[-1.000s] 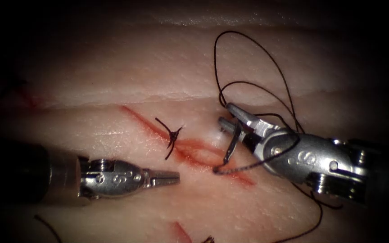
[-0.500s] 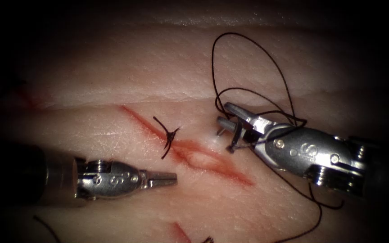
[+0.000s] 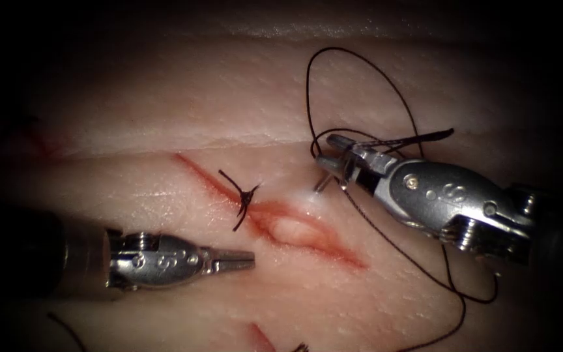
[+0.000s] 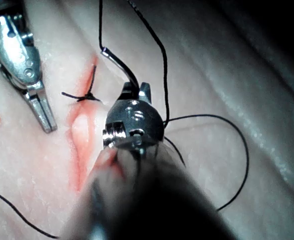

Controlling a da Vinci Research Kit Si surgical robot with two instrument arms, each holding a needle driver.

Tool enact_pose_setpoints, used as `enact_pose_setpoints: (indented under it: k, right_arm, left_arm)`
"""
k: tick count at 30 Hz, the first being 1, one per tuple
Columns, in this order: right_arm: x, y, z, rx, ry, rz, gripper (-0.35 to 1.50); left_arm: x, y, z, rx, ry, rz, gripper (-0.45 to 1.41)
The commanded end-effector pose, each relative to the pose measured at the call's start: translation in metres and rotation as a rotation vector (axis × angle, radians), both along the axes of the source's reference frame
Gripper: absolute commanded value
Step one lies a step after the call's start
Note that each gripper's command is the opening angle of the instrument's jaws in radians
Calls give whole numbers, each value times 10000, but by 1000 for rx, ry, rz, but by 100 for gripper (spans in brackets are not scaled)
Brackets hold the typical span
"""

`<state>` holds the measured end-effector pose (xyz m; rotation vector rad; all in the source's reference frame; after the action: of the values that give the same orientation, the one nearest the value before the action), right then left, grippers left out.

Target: Wound Closure

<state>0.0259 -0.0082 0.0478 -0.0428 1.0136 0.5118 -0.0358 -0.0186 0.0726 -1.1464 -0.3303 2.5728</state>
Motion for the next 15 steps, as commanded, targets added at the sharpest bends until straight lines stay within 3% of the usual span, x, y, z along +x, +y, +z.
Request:
enact_pose_setpoints:
  k: [1, 3, 7, 15]
  right_arm:
    - [8, 7, -1, -68, -15, -19, -35]
    - [8, 4, -8, -223, -137, -43, -35]
    - [13, -5, -18, -322, -199, -57, -35]
    - [12, -4, -16, -345, -208, -47, -35]
  left_arm:
    - [-6, -1, 5, -2, 0, -1, -1]
    - [-5, -1, 5, -2, 0, 0, -1]
    - [-5, -2, 5, -2, 0, 0, -1]
    - [-4, -2, 4, -3, 0, 1, -1]
